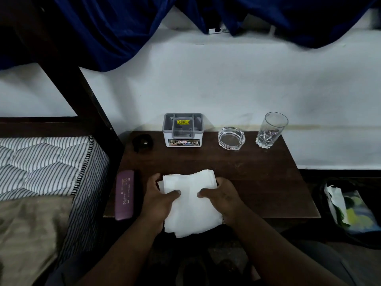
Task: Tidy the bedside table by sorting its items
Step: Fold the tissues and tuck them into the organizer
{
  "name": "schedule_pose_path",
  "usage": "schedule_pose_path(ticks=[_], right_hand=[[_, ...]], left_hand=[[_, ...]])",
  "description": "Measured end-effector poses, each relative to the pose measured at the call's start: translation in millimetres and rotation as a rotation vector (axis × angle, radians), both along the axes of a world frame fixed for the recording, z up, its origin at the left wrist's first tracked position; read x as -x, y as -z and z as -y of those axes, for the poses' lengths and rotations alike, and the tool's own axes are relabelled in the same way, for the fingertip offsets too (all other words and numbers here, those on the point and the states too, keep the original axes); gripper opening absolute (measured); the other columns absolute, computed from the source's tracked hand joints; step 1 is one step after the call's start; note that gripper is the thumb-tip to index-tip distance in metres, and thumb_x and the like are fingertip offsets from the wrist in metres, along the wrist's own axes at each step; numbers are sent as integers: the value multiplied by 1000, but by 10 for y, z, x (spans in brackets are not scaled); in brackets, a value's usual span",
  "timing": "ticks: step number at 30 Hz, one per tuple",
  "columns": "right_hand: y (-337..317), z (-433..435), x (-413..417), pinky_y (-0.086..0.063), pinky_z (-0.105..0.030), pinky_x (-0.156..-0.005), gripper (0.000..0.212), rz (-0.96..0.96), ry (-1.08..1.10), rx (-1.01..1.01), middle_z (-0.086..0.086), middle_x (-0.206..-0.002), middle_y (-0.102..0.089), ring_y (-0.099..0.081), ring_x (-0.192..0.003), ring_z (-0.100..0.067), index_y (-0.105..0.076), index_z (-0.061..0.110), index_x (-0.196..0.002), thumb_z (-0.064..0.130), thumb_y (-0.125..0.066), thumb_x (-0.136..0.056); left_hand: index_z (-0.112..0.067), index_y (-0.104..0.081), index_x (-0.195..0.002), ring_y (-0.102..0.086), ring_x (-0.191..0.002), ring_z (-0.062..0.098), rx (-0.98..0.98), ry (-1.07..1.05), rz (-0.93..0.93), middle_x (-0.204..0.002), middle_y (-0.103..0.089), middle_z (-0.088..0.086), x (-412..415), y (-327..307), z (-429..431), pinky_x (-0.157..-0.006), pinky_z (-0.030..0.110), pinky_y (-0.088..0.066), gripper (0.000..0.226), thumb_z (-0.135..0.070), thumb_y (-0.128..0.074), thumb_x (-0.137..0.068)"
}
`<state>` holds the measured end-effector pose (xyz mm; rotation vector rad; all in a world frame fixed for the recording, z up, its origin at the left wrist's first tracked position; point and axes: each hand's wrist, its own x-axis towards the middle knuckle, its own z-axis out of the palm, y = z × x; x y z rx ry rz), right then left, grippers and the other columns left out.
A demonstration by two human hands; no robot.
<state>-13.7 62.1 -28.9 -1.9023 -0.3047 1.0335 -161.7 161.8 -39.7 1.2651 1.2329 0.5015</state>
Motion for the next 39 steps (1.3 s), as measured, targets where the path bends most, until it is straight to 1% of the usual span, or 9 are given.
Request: schedule_pose_path(ticks=[3,7,14,19,22,26,31,36,39], right_hand=[[-33,45,-3,-59,-41,-66,35,-140,35,-83,-19,-93,-76,-73,-85,-36,-72,3,-96,7,-82,-63],[-102,109,-34,-60,-39,-61,15,-268,56,-114,-16,-86,-76,-73,-76,-33,-73,3,-92,-1,-72,-77],[-152,157,-24,-57,-33,-60,16,-236,67,-178,-14,-87,-75,-70,-73,-28,-72,5,-94,-3,-67,-81],[-166,206,-17,-58,-33,-62,17,-272,61,-250,-16,-89,-77,-72,-72,-26,-73,5,-95,-3,-68,-82],[-169,216,-16,-58,-38,-69,24,-280,79,-227,-23,-103,-75,-72,-81,-32,-70,2,-104,1,-72,-80],[-267,261,-25,-55,-50,-89,61,-462,76,-280,-26,-124,-68,-69,-105,-40,-63,-2,-121,26,-82,-71],[-437,457,41,-43,-46,-109,51,-816,33,-377,-19,-132,-66,-66,-116,-33,-67,9,-130,42,-61,-92],[-528,627,152,-38,-52,-115,54,-863,-49,-404,-23,-139,-60,-58,-127,-38,-63,2,-133,29,-72,-88],[-566,732,115,-41,-56,-113,48,-749,-81,-395,-25,-135,-63,-57,-129,-43,-64,1,-131,19,-71,-87]], left_hand=[[-23,-38,-150,-63,-111,25,72,-17,34,-131,-59,3,-15,-1,6,-87,39,-55,84,-6,-83,-81],[-17,-54,-134,-71,-103,31,210,-65,95,-121,-70,9,-28,10,-22,-71,41,-60,66,-13,-85,-76],[-9,-71,-115,-76,-94,34,415,-23,206,-106,-80,14,16,-207,79,-69,42,-63,26,-9,-73,-89],[-5,-69,-126,-70,-113,40,638,31,273,-119,-75,19,53,-341,120,-89,45,-58,39,-21,-68,-91],[-5,-67,-132,-66,-122,41,643,41,302,-125,-73,19,77,-401,140,-104,50,-51,47,-21,-67,-87],[-4,-67,-131,-73,-108,39,675,71,423,-125,-73,21,122,-582,189,-94,46,-54,43,-19,-56,-92],[-2,-64,-135,-60,-128,44,733,103,524,-133,-67,24,205,-752,288,-108,50,-46,48,-20,-54,-91],[-2,-60,-140,-51,-138,46,748,162,492,-142,-60,26,261,-847,359,-121,56,-31,55,-22,-60,-88],[-1,-65,-133,-58,-131,45,686,197,411,-135,-65,26,281,-908,391,-119,56,-36,48,-18,-62,-89]])
